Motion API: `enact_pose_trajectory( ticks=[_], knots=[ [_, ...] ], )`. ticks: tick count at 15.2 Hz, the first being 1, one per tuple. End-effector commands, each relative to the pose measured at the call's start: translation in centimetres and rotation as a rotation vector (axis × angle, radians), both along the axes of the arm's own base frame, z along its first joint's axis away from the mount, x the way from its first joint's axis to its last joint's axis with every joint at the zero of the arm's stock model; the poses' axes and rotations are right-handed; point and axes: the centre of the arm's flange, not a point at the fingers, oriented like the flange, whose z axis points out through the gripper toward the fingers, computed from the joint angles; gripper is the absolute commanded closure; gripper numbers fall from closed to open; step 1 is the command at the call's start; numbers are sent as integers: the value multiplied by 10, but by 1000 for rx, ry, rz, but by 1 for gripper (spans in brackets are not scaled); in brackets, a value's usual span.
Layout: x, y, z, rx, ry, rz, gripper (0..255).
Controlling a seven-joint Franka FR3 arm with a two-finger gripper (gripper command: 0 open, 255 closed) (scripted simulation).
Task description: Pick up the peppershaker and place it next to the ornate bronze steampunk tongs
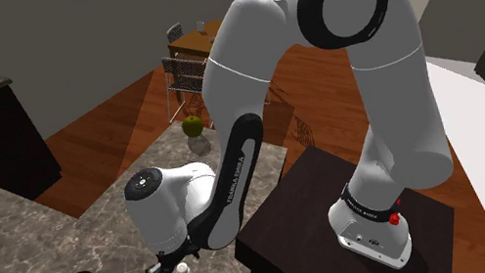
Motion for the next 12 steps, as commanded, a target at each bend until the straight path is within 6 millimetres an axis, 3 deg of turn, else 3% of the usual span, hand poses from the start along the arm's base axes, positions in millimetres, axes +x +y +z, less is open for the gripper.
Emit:
enact_pose_trajectory(
  ticks=[1,4,12],
  knots=[
    [1,0,13,0,0,0,0],
    [4,2,50,0,0,0,0],
    [4,2,50,0,0,0,0]
  ],
)
